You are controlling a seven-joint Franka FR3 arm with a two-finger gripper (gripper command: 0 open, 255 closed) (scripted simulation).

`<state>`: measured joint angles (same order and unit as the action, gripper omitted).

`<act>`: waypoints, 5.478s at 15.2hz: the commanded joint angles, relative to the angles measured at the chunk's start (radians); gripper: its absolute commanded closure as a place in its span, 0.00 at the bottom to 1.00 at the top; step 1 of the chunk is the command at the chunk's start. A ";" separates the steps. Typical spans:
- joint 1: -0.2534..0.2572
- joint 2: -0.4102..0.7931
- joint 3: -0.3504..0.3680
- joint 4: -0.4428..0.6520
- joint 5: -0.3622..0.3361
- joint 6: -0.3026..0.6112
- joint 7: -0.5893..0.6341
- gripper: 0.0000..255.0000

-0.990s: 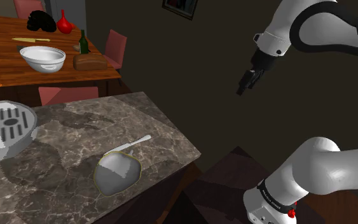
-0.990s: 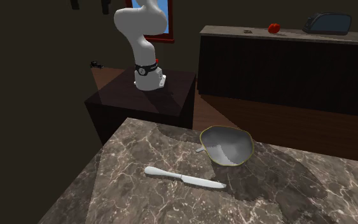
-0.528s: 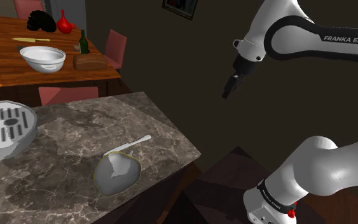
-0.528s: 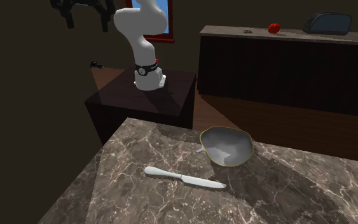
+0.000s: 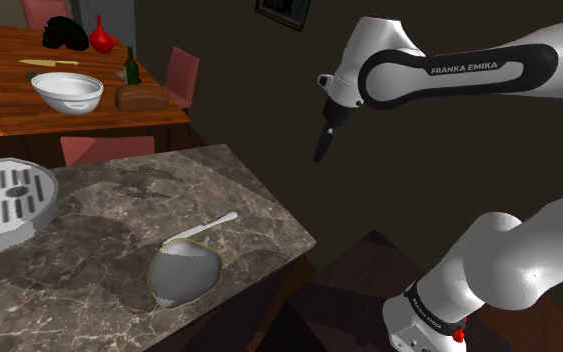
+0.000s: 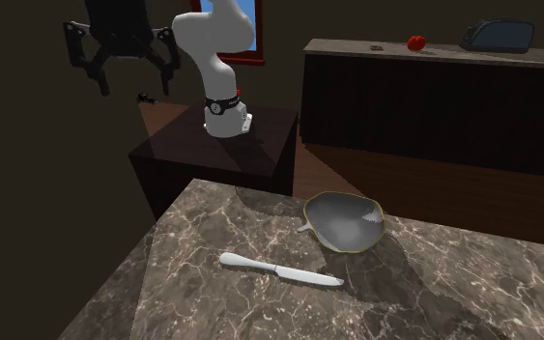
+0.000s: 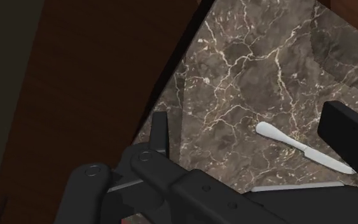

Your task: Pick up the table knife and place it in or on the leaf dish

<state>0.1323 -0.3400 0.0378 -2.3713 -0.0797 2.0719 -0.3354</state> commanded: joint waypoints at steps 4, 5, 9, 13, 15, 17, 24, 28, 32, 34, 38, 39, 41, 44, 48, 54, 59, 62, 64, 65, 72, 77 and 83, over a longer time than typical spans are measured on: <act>0.042 0.164 0.011 0.052 0.004 0.111 -0.123 0.00; 0.049 0.198 0.015 0.067 0.005 0.129 -0.146 0.00; 0.077 0.329 0.037 0.131 0.005 0.194 -0.236 0.00; 0.103 0.455 0.065 0.200 -0.003 0.247 -0.319 0.00; 0.116 0.516 0.080 0.235 -0.010 0.269 -0.358 0.00; 0.129 0.575 0.096 0.272 -0.020 0.289 -0.395 0.00; 0.180 0.771 0.149 0.399 -0.070 0.342 -0.514 0.00; 0.207 0.854 0.171 0.455 -0.099 0.360 -0.564 0.00; 0.213 0.895 0.162 0.459 -0.111 0.397 -0.556 0.00; 0.216 0.916 0.157 0.462 -0.117 0.415 -0.552 0.00; 0.219 0.933 0.153 0.465 -0.122 0.429 -0.549 0.00; 0.219 0.933 0.153 0.465 -0.122 0.429 -0.549 0.00; 0.219 0.933 0.153 0.465 -0.122 0.429 -0.549 0.00; 0.219 0.933 0.153 0.465 -0.122 0.429 -0.549 1.00; 0.220 0.933 0.153 0.466 -0.122 0.427 -0.549 1.00; 0.217 0.922 0.156 0.463 -0.119 0.420 -0.551 1.00; 0.209 0.872 0.167 0.459 -0.104 0.374 -0.562 1.00; 0.204 0.842 0.174 0.458 -0.095 0.345 -0.568 1.00; 0.201 0.824 0.178 0.460 -0.089 0.326 -0.572 1.00; 0.200 0.814 0.180 0.460 -0.086 0.316 -0.574 1.00; 0.191 0.753 0.192 0.473 -0.065 0.244 -0.589 1.00; 0.200 0.711 0.204 0.469 -0.054 0.205 -0.575 1.00; 0.283 0.656 0.245 0.403 -0.058 0.213 -0.447 1.00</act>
<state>0.4004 0.3215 0.2762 -1.9604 -0.1358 2.2826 -0.8062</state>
